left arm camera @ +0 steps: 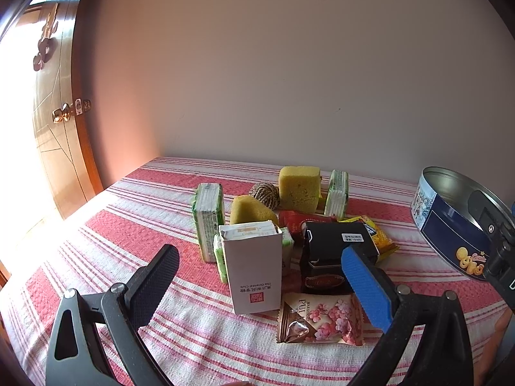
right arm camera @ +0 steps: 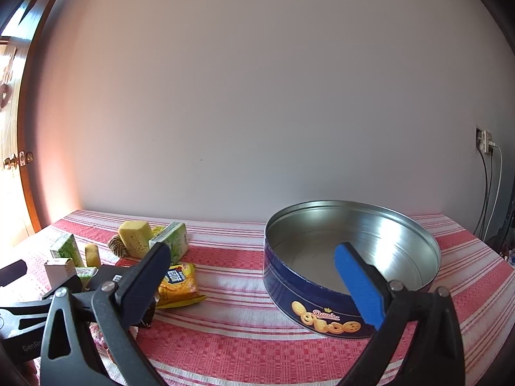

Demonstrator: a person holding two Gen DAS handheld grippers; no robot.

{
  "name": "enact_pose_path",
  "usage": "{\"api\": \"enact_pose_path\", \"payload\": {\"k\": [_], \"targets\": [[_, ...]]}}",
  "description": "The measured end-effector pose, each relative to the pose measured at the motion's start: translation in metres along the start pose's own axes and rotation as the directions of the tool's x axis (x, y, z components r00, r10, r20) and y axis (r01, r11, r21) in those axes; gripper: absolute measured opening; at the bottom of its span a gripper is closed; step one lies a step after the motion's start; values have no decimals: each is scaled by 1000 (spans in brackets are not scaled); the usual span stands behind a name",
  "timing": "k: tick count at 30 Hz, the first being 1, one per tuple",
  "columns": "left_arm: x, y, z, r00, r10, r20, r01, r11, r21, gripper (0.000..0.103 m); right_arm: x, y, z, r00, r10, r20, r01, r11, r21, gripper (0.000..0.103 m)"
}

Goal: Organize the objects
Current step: 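Move both tools toward the cluster of boxes on the table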

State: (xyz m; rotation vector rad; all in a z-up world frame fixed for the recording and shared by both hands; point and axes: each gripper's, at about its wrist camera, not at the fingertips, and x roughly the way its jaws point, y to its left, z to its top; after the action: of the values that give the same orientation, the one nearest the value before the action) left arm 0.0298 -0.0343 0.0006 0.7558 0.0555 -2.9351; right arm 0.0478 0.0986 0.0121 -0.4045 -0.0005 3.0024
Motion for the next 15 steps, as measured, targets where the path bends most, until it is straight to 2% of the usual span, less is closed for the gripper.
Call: {"api": "enact_pose_path", "payload": {"k": [8,12,15], "targets": [[-8,24,-5,999,23,-26,-24,1000,-16,102,-1,3,0,1000,26,-5,-26,1000,-17,103],[-11,41,-11,998,60,-33,-60,998,-5,102,1,9,-2,995,95,-43,-95,995,-12,103],[-11,59,-13,997,50,-56,-52,998,-43,102,5,24,-4,985,150,-87,-154,987,-40,103]]}}
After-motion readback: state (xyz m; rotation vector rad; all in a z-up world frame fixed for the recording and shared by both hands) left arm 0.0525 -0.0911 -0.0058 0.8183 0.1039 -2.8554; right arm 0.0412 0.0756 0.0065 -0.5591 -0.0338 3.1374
